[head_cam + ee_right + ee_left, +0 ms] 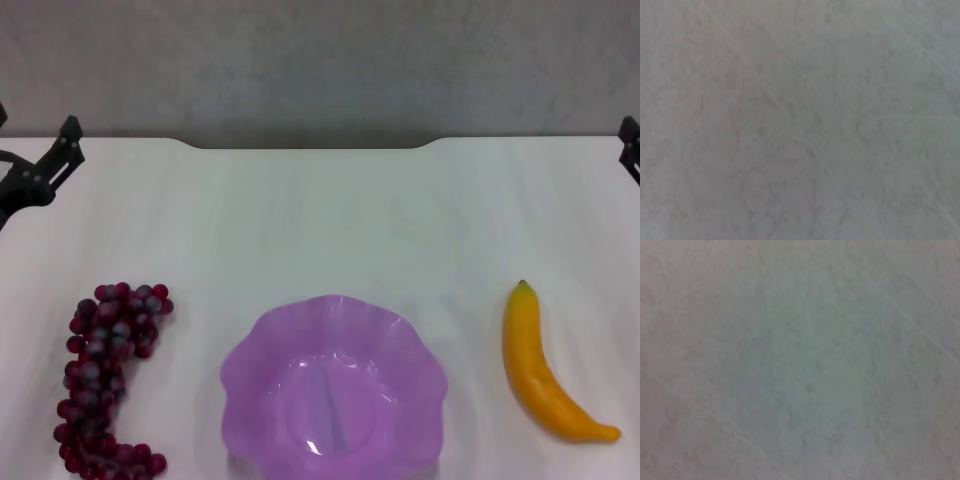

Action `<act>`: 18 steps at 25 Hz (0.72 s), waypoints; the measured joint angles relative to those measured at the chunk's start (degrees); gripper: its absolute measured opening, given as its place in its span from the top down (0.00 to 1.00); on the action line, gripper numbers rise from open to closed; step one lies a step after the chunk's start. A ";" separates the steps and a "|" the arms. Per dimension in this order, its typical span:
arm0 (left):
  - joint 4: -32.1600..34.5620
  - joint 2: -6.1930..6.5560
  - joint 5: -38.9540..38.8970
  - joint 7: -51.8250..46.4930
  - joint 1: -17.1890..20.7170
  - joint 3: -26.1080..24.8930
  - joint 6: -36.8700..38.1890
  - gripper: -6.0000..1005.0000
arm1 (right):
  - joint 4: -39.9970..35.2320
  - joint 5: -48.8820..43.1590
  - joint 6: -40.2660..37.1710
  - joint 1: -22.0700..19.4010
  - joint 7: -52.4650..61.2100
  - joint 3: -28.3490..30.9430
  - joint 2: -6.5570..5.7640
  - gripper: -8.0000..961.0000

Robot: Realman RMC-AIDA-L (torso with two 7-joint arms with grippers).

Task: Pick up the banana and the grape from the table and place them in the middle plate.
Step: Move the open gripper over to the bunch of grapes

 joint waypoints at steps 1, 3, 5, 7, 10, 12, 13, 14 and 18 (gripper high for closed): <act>0.00 0.01 0.00 0.02 -0.01 0.03 -0.01 0.13 | 0.00 -0.02 0.01 0.03 0.00 -0.11 0.00 0.36; 0.00 0.01 0.00 0.30 -0.01 0.19 -0.02 0.13 | -0.02 -0.04 0.10 0.04 0.00 -0.37 0.00 0.36; 0.00 -0.02 0.00 0.48 -0.02 0.23 -0.03 0.13 | -0.09 -0.04 0.28 0.07 0.00 -0.64 0.00 0.36; 0.00 -0.03 0.00 0.50 -0.02 0.24 -0.03 0.13 | -0.27 -0.04 0.41 0.11 0.00 -0.84 0.00 0.36; 0.00 -0.01 0.00 0.50 -0.02 0.24 -0.03 0.14 | -0.41 -0.04 0.45 0.11 0.00 -0.93 0.00 0.36; -0.04 0.02 0.00 0.50 -0.02 0.18 -0.03 0.14 | -0.41 -0.04 0.47 0.11 0.00 -0.98 0.00 0.36; -0.07 0.04 0.00 0.50 -0.02 0.16 -0.03 0.14 | -0.41 -0.04 0.47 0.13 0.00 -1.00 0.00 0.36; -0.11 0.08 0.00 0.50 -0.02 0.16 -0.03 0.14 | -0.41 -0.04 0.47 0.17 0.00 -1.05 0.00 0.36; -1.48 0.42 0.00 0.52 0.16 0.26 -2.73 0.14 | -0.24 -0.04 0.53 0.28 0.00 -1.17 0.00 0.36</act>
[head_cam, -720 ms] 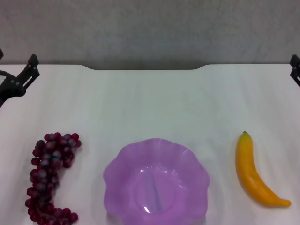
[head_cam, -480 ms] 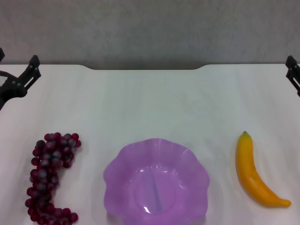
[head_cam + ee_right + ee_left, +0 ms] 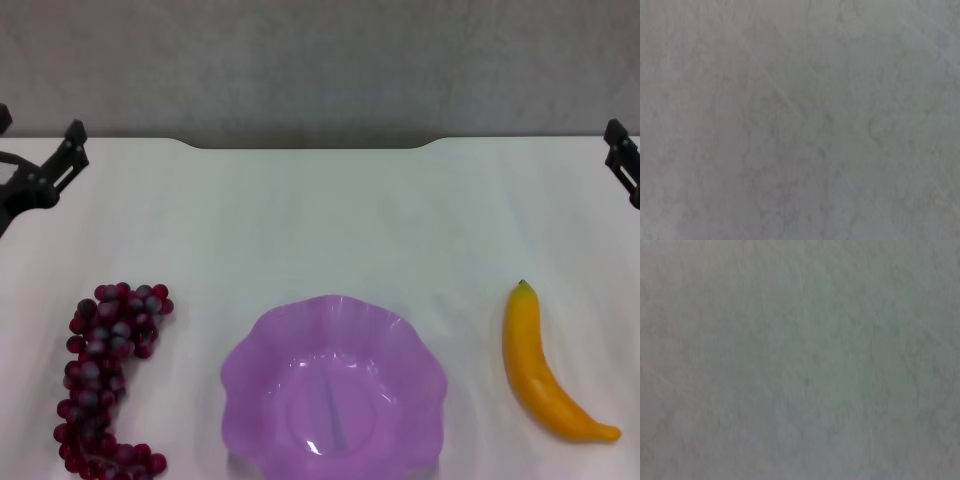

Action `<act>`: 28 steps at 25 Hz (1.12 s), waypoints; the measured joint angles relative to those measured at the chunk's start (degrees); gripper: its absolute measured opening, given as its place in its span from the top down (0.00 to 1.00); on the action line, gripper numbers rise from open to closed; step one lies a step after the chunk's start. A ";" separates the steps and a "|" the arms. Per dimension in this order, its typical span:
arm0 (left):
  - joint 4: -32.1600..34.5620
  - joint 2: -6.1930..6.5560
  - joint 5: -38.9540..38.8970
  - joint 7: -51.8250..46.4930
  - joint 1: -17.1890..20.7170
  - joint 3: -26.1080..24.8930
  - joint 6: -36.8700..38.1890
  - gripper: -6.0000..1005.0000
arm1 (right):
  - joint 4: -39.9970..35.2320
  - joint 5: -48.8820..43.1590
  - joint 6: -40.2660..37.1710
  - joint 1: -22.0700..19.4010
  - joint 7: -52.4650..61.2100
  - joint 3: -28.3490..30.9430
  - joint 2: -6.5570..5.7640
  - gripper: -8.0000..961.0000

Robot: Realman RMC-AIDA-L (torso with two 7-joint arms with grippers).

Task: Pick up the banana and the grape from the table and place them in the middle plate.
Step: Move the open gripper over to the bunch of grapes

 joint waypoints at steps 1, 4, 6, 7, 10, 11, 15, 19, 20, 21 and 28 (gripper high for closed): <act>-1.45 0.24 0.00 0.15 0.27 0.01 -2.64 0.14 | 0.08 0.00 0.08 0.00 0.00 -0.05 0.00 0.36; -7.98 1.20 -0.01 1.55 1.83 0.02 -12.83 0.15 | 0.09 0.00 0.74 0.00 0.00 -0.10 0.00 0.36; -14.09 1.57 0.00 3.75 3.00 -0.21 -21.52 0.15 | -0.02 0.00 1.28 0.00 0.00 -0.10 0.01 0.36; -16.31 1.58 0.00 4.75 3.27 -0.43 -25.07 0.15 | -0.04 0.00 1.44 0.02 0.00 -0.10 0.00 0.36; -21.36 0.98 0.00 8.19 3.18 -1.20 -37.48 0.15 | -0.11 0.00 1.53 0.13 0.00 -0.14 0.00 0.36; -21.36 0.98 0.00 8.19 3.18 -1.20 -37.48 0.15 | -0.17 0.00 1.53 0.15 0.00 -0.18 0.00 0.36; -24.34 -2.87 -0.01 12.19 0.36 -5.68 -54.89 0.15 | -0.34 0.00 1.53 0.18 0.00 -0.25 0.00 0.36; -24.38 -6.54 -0.06 16.60 -2.84 -10.31 -66.54 0.16 | -0.35 0.00 1.53 0.21 0.00 -0.26 0.00 0.36; -24.17 -7.31 -0.28 17.79 -3.89 -11.61 -69.77 0.16 | -0.35 0.00 1.53 0.28 0.00 -0.26 0.00 0.36; -24.07 -7.56 -0.53 18.29 -4.38 -12.20 -71.41 0.16 | -0.35 0.01 1.53 0.34 0.00 -0.26 0.00 0.36; -23.10 -7.69 -7.29 23.13 -8.73 -17.22 -84.40 0.17 | -0.11 0.00 1.52 0.55 0.00 -0.35 0.00 0.36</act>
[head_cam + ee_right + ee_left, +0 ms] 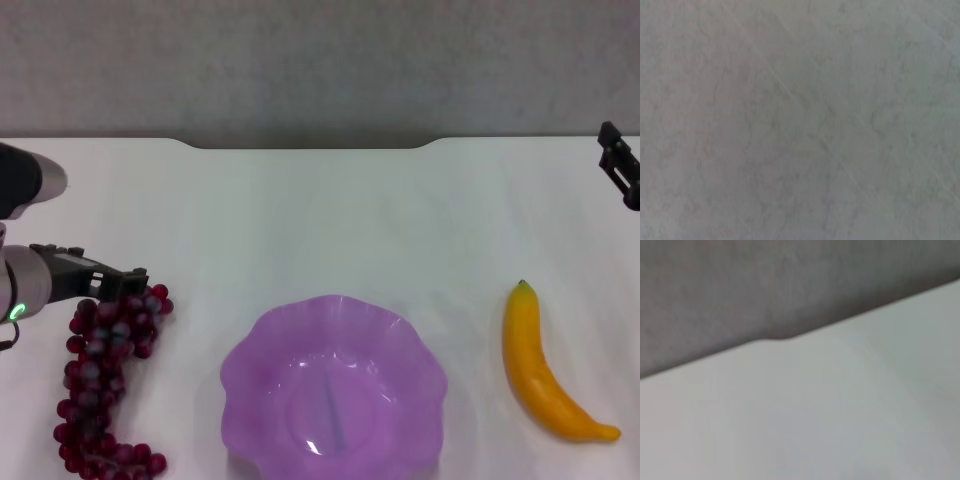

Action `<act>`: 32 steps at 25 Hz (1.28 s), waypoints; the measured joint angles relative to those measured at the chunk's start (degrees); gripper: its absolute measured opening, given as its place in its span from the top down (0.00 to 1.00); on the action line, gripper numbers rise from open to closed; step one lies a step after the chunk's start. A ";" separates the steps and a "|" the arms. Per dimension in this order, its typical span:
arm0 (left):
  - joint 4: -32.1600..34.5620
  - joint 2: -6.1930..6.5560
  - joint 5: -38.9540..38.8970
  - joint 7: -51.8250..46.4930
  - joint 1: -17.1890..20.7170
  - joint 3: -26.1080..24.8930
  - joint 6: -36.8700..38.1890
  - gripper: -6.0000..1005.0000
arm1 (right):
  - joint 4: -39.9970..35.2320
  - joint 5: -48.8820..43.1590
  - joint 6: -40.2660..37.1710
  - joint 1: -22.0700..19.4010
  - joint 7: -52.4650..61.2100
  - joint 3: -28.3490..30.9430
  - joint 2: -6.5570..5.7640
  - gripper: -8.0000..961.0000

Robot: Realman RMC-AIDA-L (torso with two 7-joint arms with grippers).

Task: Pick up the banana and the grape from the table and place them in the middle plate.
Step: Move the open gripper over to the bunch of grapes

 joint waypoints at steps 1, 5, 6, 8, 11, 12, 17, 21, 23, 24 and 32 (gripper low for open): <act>0.66 -0.04 -0.04 0.09 -0.59 -0.70 -0.75 0.17 | 0.02 0.00 0.00 0.02 0.00 -0.01 0.00 0.36; 3.54 -0.03 0.11 -0.06 -2.47 -3.28 -2.45 0.17 | 0.06 0.00 0.00 0.06 0.00 -0.07 0.00 0.36; 4.22 -0.03 0.21 -0.08 -2.89 -4.02 -2.72 0.17 | 0.05 0.00 0.00 0.07 0.00 -0.08 0.00 0.36; 5.85 -0.07 0.43 -0.11 -3.78 -5.51 -3.16 0.17 | -0.08 0.00 0.00 0.07 0.00 -0.09 0.00 0.36; 8.71 -0.08 0.61 -0.15 -5.30 -7.19 -3.63 0.18 | -0.05 0.00 0.00 0.11 0.00 -0.14 0.00 0.36; 9.65 -0.09 0.65 -0.20 -5.76 -7.64 -3.92 0.18 | -0.02 0.00 0.00 0.15 0.00 -0.18 0.00 0.36; 11.47 0.01 1.35 -0.19 -7.34 -9.52 -7.20 0.18 | -0.06 0.00 0.00 0.17 0.00 -0.25 0.00 0.36; 11.09 0.01 1.38 0.31 -7.52 -9.58 -8.98 0.18 | 0.05 -0.01 0.00 0.16 0.00 -0.29 0.00 0.36; 11.04 0.01 1.39 0.34 -7.55 -9.64 -9.77 0.19 | 0.00 -0.05 0.00 0.16 0.00 -0.38 0.00 0.36; 11.04 0.02 1.40 0.34 -7.55 -9.69 -10.08 0.19 | -0.01 -0.06 0.00 0.16 0.00 -0.40 0.00 0.36; 8.96 0.06 1.39 0.51 -7.82 -9.94 -15.07 0.19 | 0.05 -0.09 0.00 0.16 0.00 -0.44 0.00 0.36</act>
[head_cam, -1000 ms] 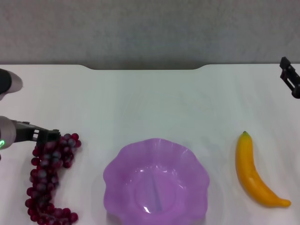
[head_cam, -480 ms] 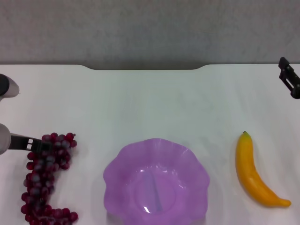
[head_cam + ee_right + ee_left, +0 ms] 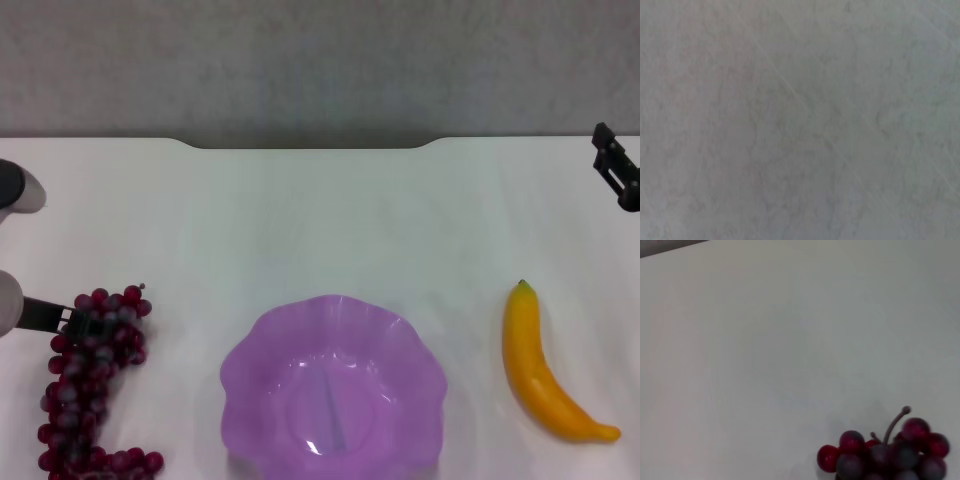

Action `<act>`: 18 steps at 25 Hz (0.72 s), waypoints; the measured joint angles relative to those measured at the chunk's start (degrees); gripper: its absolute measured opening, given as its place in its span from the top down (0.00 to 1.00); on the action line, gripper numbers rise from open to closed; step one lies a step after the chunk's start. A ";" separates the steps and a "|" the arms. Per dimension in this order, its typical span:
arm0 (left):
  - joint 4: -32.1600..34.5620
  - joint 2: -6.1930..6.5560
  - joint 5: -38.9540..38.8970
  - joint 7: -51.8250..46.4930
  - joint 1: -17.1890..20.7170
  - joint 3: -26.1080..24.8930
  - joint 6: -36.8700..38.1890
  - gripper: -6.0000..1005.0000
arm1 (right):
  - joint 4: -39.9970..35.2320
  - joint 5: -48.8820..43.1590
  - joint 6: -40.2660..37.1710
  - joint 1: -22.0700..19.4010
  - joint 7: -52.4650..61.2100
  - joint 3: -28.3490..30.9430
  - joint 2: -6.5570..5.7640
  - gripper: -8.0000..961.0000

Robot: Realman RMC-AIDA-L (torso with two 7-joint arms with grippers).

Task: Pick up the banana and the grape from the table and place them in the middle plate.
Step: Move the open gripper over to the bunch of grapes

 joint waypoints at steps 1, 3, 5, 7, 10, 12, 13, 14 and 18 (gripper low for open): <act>-0.88 0.00 -0.02 0.26 0.17 -0.02 -0.73 0.19 | 0.02 0.00 0.00 0.00 0.00 0.00 0.00 0.36; -2.48 -0.03 -0.24 0.80 0.51 -0.03 -1.81 0.20 | 0.09 0.00 0.00 0.00 0.00 0.00 0.00 0.36; -3.28 -0.07 -0.48 1.09 0.68 -0.03 -2.72 0.20 | 0.13 0.00 0.00 0.01 0.00 -0.03 0.00 0.36; -3.45 -0.08 -0.44 1.11 0.72 -0.04 -3.38 0.23 | 0.18 0.00 0.00 0.05 0.00 -0.10 0.00 0.36; -3.49 -0.09 -0.27 1.01 0.61 -0.04 -4.17 0.28 | 0.18 0.00 0.00 0.09 0.00 -0.14 0.00 0.36; -3.51 -0.09 -0.25 1.00 0.46 -0.03 -4.61 0.28 | 0.18 0.00 0.00 0.15 0.00 -0.16 0.00 0.36; -3.52 -0.09 -0.25 1.04 0.41 -0.03 -4.73 0.29 | 0.18 0.00 0.00 0.18 0.00 -0.17 0.00 0.36; -3.52 -0.09 -0.25 1.10 0.35 -0.03 -4.86 0.29 | 0.18 0.00 0.00 0.23 0.00 -0.17 0.00 0.36; -3.07 -0.09 -0.25 1.42 0.02 0.04 -5.01 0.30 | 0.26 0.00 0.00 0.58 0.00 -0.25 0.00 0.36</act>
